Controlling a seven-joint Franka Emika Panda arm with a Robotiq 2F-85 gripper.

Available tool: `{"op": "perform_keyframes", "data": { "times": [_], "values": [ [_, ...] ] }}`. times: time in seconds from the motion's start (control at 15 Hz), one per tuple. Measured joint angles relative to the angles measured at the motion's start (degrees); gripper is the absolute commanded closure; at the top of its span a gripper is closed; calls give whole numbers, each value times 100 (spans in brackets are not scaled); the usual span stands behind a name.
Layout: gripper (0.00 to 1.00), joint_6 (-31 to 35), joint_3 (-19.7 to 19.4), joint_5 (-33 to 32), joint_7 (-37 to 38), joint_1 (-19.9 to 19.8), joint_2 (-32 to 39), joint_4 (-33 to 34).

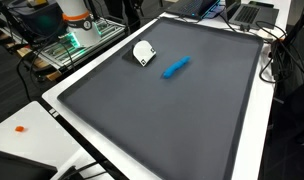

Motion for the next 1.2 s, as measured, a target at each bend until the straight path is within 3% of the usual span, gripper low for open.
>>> {"op": "perform_keyframes", "data": {
  "times": [0.67,0.93,1.2],
  "values": [
    [0,298,-36,-14,2457,-431,853,-35],
    [0,297,-223,48,2631,-428,1077,-11],
    [0,313,-397,133,2300,-425,1198,26]
  ]
}}
